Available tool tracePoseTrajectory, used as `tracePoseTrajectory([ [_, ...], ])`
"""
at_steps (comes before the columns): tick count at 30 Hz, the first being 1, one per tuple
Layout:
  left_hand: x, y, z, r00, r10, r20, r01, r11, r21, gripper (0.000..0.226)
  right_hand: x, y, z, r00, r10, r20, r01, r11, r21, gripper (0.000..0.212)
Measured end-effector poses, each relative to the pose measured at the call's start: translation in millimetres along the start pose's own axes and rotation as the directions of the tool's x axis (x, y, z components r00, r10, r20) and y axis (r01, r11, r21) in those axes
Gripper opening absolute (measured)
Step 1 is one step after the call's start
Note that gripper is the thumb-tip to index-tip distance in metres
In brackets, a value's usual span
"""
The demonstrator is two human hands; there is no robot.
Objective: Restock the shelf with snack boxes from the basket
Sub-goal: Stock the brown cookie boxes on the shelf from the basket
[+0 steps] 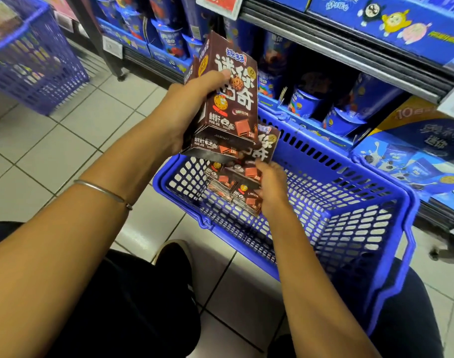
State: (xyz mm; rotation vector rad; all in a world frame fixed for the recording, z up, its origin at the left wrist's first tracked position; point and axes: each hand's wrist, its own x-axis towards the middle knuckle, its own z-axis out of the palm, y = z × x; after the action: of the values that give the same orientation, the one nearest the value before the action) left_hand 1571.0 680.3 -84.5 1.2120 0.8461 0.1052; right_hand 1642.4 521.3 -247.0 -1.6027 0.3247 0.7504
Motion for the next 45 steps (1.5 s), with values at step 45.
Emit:
tracePoseTrajectory([
  [45,-10,-23,12,0.953,0.048,0.300,0.023,0.973,-0.229,0.078,33,52,24,0.999,0.049,-0.023,-0.053,0.796,-0.603,0.086],
])
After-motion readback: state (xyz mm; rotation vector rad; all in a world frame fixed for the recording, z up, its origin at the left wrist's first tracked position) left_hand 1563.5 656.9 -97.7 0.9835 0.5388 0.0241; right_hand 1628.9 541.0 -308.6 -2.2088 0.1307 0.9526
